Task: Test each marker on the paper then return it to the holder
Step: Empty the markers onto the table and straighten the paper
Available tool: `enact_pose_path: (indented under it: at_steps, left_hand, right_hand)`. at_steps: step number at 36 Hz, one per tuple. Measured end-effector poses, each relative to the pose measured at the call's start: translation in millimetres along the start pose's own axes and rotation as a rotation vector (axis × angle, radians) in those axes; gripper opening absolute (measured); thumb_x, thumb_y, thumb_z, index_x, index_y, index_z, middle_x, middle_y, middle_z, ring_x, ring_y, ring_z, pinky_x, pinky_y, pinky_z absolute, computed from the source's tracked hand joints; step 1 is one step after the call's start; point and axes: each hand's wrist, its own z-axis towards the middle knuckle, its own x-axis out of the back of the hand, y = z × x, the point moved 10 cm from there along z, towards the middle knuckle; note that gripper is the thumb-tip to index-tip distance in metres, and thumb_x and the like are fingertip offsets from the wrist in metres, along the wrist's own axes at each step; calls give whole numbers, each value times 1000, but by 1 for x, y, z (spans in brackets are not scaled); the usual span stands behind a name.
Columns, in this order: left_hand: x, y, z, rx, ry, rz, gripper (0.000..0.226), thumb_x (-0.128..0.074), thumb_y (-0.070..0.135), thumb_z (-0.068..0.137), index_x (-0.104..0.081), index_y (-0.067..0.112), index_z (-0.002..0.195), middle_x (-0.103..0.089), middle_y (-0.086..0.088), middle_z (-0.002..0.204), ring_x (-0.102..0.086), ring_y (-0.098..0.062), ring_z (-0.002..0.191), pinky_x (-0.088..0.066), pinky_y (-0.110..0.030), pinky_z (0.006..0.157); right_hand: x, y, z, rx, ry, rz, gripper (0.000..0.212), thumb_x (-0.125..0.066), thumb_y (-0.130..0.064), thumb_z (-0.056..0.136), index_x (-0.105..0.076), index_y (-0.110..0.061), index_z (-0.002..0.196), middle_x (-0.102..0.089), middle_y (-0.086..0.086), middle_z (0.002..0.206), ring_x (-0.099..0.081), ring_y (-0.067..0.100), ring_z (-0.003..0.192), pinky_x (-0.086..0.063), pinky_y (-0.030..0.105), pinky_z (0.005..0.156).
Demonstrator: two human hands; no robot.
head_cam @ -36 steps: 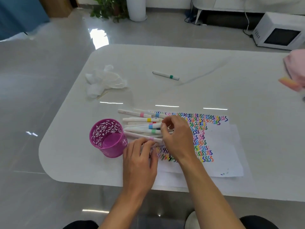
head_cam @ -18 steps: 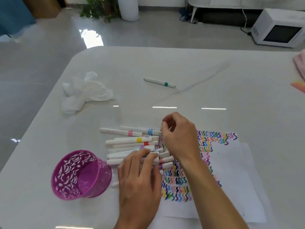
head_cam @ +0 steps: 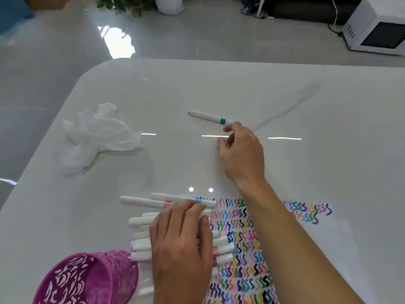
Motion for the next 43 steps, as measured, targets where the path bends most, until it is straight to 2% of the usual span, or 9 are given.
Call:
enact_pose_path:
  at_steps: [4, 9, 17, 19, 23, 36, 43]
  left_hand:
    - [-8, -5, 12, 50, -89, -15, 20, -58, 25, 95, -69, 19, 111, -63, 6, 115, -55, -16, 111, -41, -34, 99]
    - [-13, -7, 22, 71, -126, -10, 19, -59, 23, 94, -68, 20, 111, -62, 7, 113, -55, -16, 110, -42, -33, 96]
    - [-16, -8, 24, 53, -124, -9, 16, -60, 20, 94, -69, 19, 108, -63, 5, 109, -56, -17, 105, -43, -34, 93]
    - [-15, -8, 23, 45, -122, -13, 15, -60, 20, 95, -69, 19, 107, -63, 6, 107, -56, -17, 104, -44, -34, 92]
    - [-15, -8, 21, 36, -127, -14, 14, -59, 21, 97, -69, 19, 106, -63, 6, 106, -55, -16, 104, -45, -34, 91]
    - [1, -10, 10, -11, -52, -24, 15, -60, 13, 95, -70, 12, 106, -66, -2, 104, -56, -21, 101, -46, -37, 88]
    - [11, -3, -7, -59, -30, -29, 16, -63, 11, 94, -70, 12, 108, -67, -3, 106, -57, -21, 101, -48, -40, 90]
  right_hand:
    - [-7, -3, 12, -15, 3, -2, 31, -58, -22, 102, -60, -19, 132, -68, 7, 109, -62, 29, 108, -51, 43, 92]
    - [-12, -2, 22, -28, 31, -55, 39, -56, -25, 104, -57, -19, 143, -67, 9, 122, -61, 30, 115, -47, 37, 94]
    - [-14, 1, 25, -45, 75, -73, 20, -57, -23, 103, -63, -17, 121, -68, 7, 110, -64, 29, 101, -51, 38, 82]
    - [-14, 2, 28, -60, 71, -86, 19, -58, -25, 104, -61, -15, 120, -69, 8, 112, -64, 30, 103, -50, 37, 82]
    - [-14, 6, 34, -98, 58, -133, 20, -54, -26, 105, -61, -14, 119, -71, 9, 112, -63, 32, 106, -37, 32, 74]
    - [-11, 5, 6, -102, -24, -263, 19, -59, -19, 101, -65, -12, 118, -67, 13, 117, -63, 36, 108, -38, 33, 76]
    - [-6, 0, -26, -53, -8, -256, 14, -58, -18, 101, -64, -12, 113, -69, 10, 110, -65, 34, 101, -39, 33, 73]
